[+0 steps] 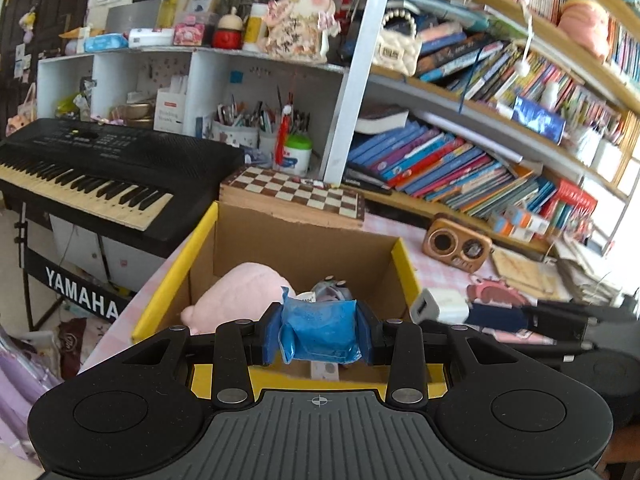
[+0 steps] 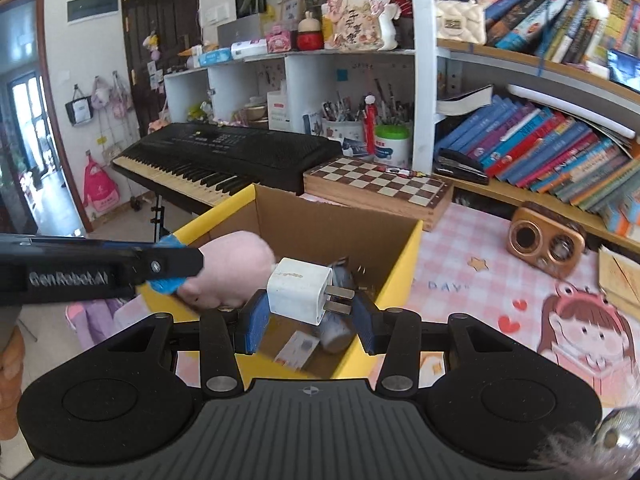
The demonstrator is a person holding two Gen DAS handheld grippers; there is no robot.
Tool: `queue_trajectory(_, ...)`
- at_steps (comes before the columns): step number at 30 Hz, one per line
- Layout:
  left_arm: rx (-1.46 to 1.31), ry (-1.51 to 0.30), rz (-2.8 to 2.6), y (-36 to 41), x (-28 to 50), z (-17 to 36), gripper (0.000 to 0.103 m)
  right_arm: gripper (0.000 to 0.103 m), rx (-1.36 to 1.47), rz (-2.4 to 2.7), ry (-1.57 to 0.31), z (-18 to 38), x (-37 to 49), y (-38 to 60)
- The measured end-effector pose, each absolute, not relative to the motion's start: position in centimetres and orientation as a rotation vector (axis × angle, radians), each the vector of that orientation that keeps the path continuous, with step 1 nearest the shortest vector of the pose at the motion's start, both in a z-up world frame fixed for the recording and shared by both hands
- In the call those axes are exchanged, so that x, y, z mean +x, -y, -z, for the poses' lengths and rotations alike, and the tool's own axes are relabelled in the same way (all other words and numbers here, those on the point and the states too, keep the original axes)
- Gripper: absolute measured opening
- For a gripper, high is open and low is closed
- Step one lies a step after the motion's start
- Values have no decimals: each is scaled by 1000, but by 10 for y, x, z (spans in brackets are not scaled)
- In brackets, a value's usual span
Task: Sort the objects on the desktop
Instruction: 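Lower the packet and charger into the yellow box and open both tools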
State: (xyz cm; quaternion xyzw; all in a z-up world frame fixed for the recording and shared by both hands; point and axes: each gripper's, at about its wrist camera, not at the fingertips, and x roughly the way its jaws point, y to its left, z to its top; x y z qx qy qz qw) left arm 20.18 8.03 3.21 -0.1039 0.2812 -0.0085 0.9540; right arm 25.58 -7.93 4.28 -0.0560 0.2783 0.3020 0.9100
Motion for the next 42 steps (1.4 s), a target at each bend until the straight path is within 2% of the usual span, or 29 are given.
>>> queue_trajectory(7, -135, -679, 27, -78, 243, -7, 36, 42, -290, -713, -664, -26, 303, 56)
queue_trajectory(17, 25, -899, 160, -70, 285, 24, 36, 42, -790, -970, -772, 13, 352, 3)
queue_trajectory(22, -25, -958, 165, -72, 293, 36, 36, 42, -884, -1054, -848, 32, 366, -10)
queue_trajectory(28, -65, -976, 155, -78, 295, 41, 38, 43, -922, -1095, -848, 38, 365, -13)
queue_trajectory(31, -86, -964, 139, -79, 292, 40, 46, 42, -893, -1072, -852, 37, 366, -8)
queue_trajectory(33, -91, -945, 121, -80, 287, 35, 64, 44, -867, -1049, -848, 34, 364, -1)
queue_trajectory(35, -108, -914, 126, -81, 280, 28, 70, 44, -855, -1036, -812, 26, 361, 5)
queue_trajectory(37, -120, -884, 123, -81, 272, 20, 76, 49, -821, -995, -781, 16, 354, 12)
queue_trajectory(38, -126, -863, 126, -81, 267, 15, 83, 53, -793, -973, -769, 10, 351, 18)
queue_trajectory(42, -152, -778, 141, -85, 244, -6, 90, 53, -711, -891, -729, -12, 338, 40)
